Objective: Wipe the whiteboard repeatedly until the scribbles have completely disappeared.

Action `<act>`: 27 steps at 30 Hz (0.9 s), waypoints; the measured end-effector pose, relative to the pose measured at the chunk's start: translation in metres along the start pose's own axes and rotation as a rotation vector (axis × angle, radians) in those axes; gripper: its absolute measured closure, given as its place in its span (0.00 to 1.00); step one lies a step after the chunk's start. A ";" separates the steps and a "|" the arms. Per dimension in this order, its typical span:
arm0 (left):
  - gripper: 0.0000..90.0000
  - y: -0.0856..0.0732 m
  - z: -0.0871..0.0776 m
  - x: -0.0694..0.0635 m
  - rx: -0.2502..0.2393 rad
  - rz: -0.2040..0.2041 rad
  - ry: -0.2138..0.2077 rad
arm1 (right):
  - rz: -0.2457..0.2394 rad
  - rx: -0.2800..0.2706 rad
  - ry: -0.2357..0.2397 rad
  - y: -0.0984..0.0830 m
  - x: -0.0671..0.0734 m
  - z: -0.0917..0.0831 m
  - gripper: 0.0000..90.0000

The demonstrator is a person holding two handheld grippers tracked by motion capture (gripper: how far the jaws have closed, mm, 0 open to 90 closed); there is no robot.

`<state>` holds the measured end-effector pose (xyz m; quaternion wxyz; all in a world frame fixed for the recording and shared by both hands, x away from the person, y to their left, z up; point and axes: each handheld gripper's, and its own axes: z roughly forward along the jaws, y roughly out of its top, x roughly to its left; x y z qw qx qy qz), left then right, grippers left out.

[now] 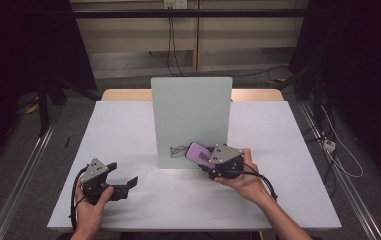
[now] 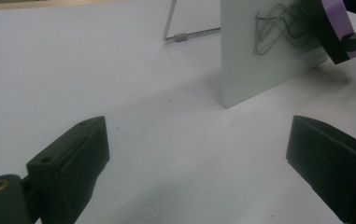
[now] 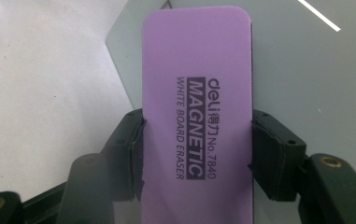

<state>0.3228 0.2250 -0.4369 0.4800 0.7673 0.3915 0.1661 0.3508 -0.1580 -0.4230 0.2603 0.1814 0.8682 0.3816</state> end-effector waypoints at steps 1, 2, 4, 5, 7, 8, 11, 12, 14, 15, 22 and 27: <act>0.07 0.000 0.000 0.000 0.001 -0.001 0.000 | 0.000 0.001 0.001 0.000 0.001 0.001 0.46; 0.07 0.000 0.000 0.000 0.000 0.000 -0.001 | 0.000 0.002 0.006 0.000 0.001 0.002 0.46; 0.07 0.000 0.000 0.001 0.001 -0.001 0.001 | 0.001 0.005 0.007 0.000 0.003 0.003 0.46; 0.07 0.000 0.000 0.001 0.001 0.003 0.000 | 0.002 0.006 0.010 0.000 0.003 0.004 0.46; 0.07 0.000 -0.001 0.001 0.001 0.001 0.000 | 0.002 0.007 0.010 0.000 0.003 0.004 0.46; 0.07 0.000 -0.001 0.001 0.000 0.002 0.001 | 0.007 0.007 0.013 0.000 0.003 0.004 0.46; 0.07 0.000 -0.001 0.001 -0.003 0.000 0.001 | 0.010 0.004 0.007 0.001 0.001 0.001 0.46; 0.07 0.000 -0.002 0.002 -0.004 -0.001 0.001 | 0.011 0.001 0.003 0.002 -0.001 0.000 0.46; 0.07 -0.001 -0.002 0.002 -0.003 -0.002 0.003 | 0.018 -0.012 -0.014 0.002 -0.005 -0.005 0.46; 0.07 -0.001 -0.002 0.002 -0.005 -0.004 0.002 | 0.025 -0.019 -0.022 0.002 -0.008 -0.008 0.46; 0.07 -0.001 -0.003 0.002 -0.007 -0.004 0.004 | 0.049 -0.038 -0.076 0.000 -0.020 -0.024 0.46; 0.07 -0.001 -0.003 0.002 -0.006 -0.004 0.004 | 0.059 -0.043 -0.101 -0.003 -0.025 -0.032 0.46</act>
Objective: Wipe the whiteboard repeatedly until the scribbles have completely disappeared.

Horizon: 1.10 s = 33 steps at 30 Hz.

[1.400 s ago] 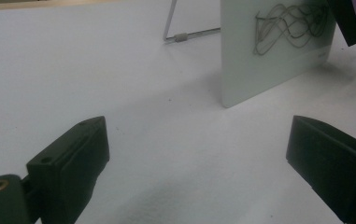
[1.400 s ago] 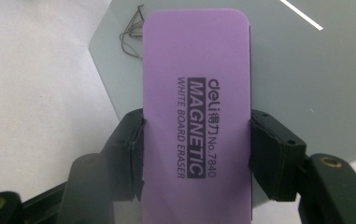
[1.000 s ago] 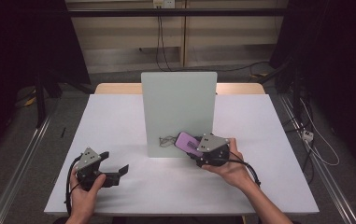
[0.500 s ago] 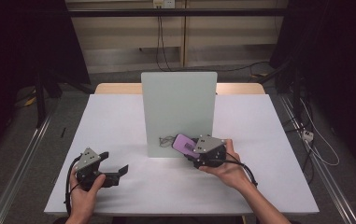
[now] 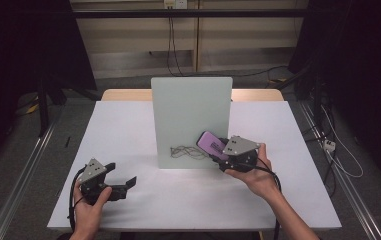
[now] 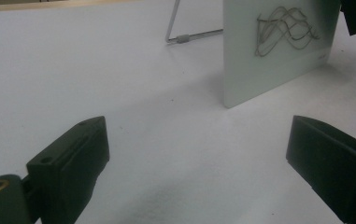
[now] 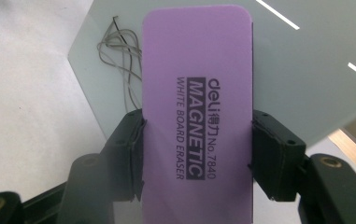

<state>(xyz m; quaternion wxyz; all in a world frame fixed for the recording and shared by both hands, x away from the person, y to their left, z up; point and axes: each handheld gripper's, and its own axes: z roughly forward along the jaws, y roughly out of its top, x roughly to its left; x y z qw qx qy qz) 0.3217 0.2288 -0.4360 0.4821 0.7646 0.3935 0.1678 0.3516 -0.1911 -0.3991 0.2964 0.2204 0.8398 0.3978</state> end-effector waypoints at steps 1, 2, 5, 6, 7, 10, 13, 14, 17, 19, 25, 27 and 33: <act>0.07 0.000 0.000 0.000 0.000 0.000 0.000 | 0.002 0.001 -0.004 -0.001 0.000 -0.001 0.46; 0.07 0.000 0.000 0.000 -0.001 -0.001 0.003 | 0.004 0.001 -0.004 -0.003 0.000 -0.001 0.46; 0.07 0.000 0.000 0.000 -0.001 -0.002 0.002 | 0.004 0.011 -0.004 -0.007 0.003 0.000 0.46; 0.07 0.000 0.000 0.000 0.000 -0.001 0.001 | 0.004 0.011 -0.003 -0.008 0.004 0.001 0.46; 0.07 0.000 0.000 0.000 0.000 0.001 0.000 | 0.003 0.013 -0.002 -0.009 0.006 0.002 0.46; 0.07 0.000 0.001 -0.001 0.003 0.006 0.002 | 0.004 0.018 0.004 -0.009 0.009 0.005 0.46; 0.07 0.001 0.003 -0.001 0.006 0.005 0.003 | -0.005 0.025 0.009 -0.007 0.014 0.010 0.46; 0.07 0.001 0.004 -0.001 0.006 0.005 0.004 | -0.005 0.025 0.015 -0.007 0.015 0.012 0.46; 0.07 0.001 0.004 -0.002 0.009 0.010 -0.004 | -0.006 0.027 0.021 -0.006 0.017 0.016 0.46; 0.07 0.001 0.004 -0.002 0.010 0.012 -0.004 | -0.004 0.028 0.027 -0.005 0.020 0.019 0.46; 0.07 0.001 0.004 -0.002 0.009 0.007 -0.003 | -0.011 0.033 0.046 -0.003 0.027 0.027 0.46; 0.07 0.001 0.005 -0.002 0.012 0.009 -0.005 | -0.014 0.034 0.052 -0.002 0.029 0.029 0.46; 0.07 0.001 0.005 -0.002 0.015 0.016 -0.004 | -0.015 0.039 0.068 0.002 0.034 0.036 0.46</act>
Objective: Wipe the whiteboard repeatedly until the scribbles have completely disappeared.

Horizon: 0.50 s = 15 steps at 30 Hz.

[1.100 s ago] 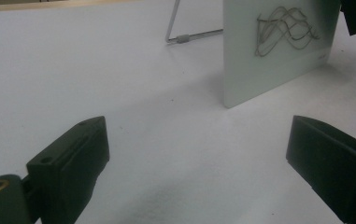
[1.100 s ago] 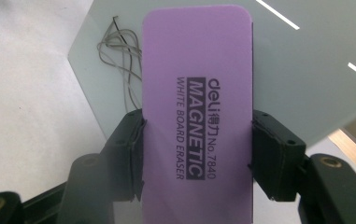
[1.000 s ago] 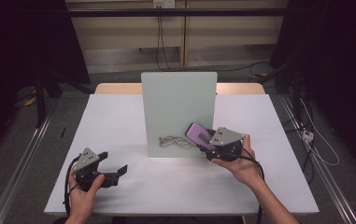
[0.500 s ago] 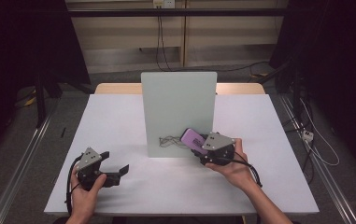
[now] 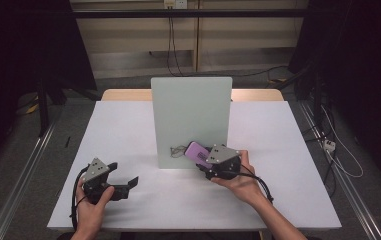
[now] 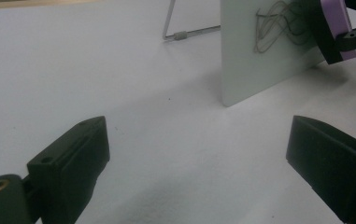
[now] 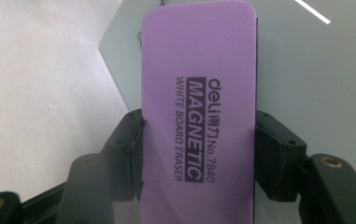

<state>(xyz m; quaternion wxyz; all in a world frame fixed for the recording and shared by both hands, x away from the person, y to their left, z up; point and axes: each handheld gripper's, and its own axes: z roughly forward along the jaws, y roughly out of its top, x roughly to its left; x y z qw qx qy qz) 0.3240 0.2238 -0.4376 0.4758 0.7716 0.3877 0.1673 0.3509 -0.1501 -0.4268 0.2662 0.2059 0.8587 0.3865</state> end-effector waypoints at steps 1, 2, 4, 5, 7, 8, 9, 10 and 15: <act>0.07 0.000 0.000 0.000 0.000 0.000 0.001 | 0.002 0.000 0.003 0.001 0.001 0.001 0.46; 0.07 0.000 0.000 0.000 0.000 0.000 0.001 | 0.002 0.001 0.009 0.002 0.002 0.002 0.46; 0.07 0.000 0.000 0.000 0.000 0.000 0.002 | 0.001 0.003 0.016 0.004 0.003 0.005 0.46; 0.07 0.000 0.000 0.000 0.000 -0.001 0.003 | -0.002 0.004 0.019 0.005 0.003 0.006 0.46; 0.07 0.000 -0.001 0.000 -0.003 -0.005 0.003 | -0.002 0.003 0.025 0.007 0.003 0.007 0.46; 0.07 0.000 -0.001 0.000 -0.002 -0.005 0.004 | 0.000 0.002 0.029 0.008 0.004 0.008 0.46; 0.07 0.000 -0.001 0.000 -0.003 -0.006 0.003 | -0.001 0.001 0.031 0.010 0.004 0.009 0.46; 0.07 0.000 -0.001 0.000 -0.003 -0.006 0.003 | -0.004 0.001 0.032 0.011 0.005 0.011 0.46; 0.07 0.000 -0.001 0.000 -0.002 -0.005 0.001 | -0.012 0.001 0.044 0.017 0.007 0.016 0.46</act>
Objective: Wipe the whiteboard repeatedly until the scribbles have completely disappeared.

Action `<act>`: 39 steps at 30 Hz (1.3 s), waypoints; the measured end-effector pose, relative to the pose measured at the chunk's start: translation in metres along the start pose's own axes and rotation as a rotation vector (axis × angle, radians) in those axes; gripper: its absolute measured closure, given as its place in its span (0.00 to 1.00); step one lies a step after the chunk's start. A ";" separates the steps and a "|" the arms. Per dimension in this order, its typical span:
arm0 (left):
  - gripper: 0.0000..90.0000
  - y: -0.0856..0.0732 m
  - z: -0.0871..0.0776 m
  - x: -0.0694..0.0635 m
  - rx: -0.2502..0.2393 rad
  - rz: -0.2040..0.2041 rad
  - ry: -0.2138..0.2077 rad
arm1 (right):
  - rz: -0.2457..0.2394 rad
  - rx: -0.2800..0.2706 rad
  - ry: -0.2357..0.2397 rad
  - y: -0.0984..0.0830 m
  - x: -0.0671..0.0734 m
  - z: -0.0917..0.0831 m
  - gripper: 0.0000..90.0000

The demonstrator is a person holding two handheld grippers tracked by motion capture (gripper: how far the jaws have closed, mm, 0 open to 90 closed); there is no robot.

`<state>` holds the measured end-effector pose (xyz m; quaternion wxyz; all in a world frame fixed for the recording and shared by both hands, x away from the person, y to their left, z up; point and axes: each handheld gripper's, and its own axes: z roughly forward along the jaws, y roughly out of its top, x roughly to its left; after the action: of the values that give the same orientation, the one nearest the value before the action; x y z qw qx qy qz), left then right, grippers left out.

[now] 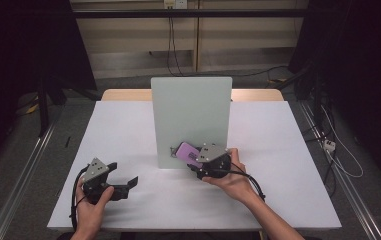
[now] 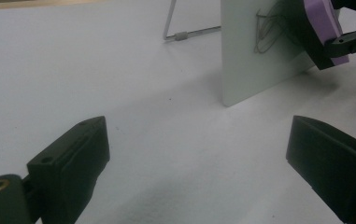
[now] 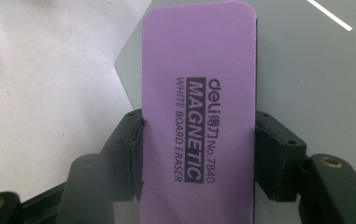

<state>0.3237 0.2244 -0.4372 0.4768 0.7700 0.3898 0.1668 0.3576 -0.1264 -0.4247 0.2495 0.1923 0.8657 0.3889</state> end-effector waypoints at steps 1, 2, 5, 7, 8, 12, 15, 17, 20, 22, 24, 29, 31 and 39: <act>0.07 0.000 0.000 0.000 -0.001 0.000 0.000 | 0.002 -0.001 0.003 0.001 0.000 0.001 0.46; 0.07 0.000 0.000 0.000 -0.001 -0.001 0.000 | 0.001 -0.003 0.007 0.002 0.001 0.002 0.46; 0.07 0.000 -0.001 0.001 -0.003 -0.001 0.000 | 0.001 -0.006 0.007 0.003 0.002 0.003 0.46; 0.07 0.000 -0.001 0.001 -0.004 -0.001 0.001 | 0.003 -0.005 0.012 0.003 0.001 0.003 0.46; 0.07 0.000 -0.002 0.001 -0.007 -0.004 0.001 | 0.001 -0.008 0.010 0.003 0.001 0.002 0.46; 0.07 -0.001 -0.002 0.002 -0.005 -0.006 0.002 | 0.004 -0.023 -0.013 0.005 -0.005 -0.004 0.46; 0.07 -0.001 -0.003 0.002 -0.007 -0.003 0.002 | 0.015 -0.044 -0.050 0.008 -0.014 -0.015 0.46; 0.07 -0.001 -0.003 0.002 -0.008 -0.005 0.002 | 0.021 -0.052 -0.070 0.007 -0.021 -0.023 0.46; 0.07 -0.001 -0.004 0.002 -0.009 -0.009 0.004 | 0.029 -0.059 -0.090 0.005 -0.027 -0.030 0.46; 0.07 -0.001 -0.003 0.002 -0.006 -0.006 0.005 | 0.036 -0.059 -0.106 -0.002 -0.029 -0.036 0.46; 0.07 -0.001 -0.002 0.001 -0.003 -0.002 0.003 | 0.035 -0.053 -0.108 -0.005 -0.027 -0.035 0.46; 0.07 0.000 -0.002 0.000 -0.003 0.000 0.001 | 0.037 -0.048 -0.090 -0.009 -0.021 -0.029 0.46; 0.07 0.000 -0.001 0.001 -0.002 -0.002 0.000 | 0.037 -0.046 -0.082 -0.009 -0.019 -0.026 0.46; 0.07 0.000 -0.001 0.000 -0.002 0.000 -0.002 | 0.022 -0.041 -0.057 -0.005 -0.008 -0.013 0.46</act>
<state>0.3232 0.2251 -0.4368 0.4783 0.7696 0.3890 0.1664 0.3559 -0.1413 -0.4188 0.2737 0.2078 0.8479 0.4036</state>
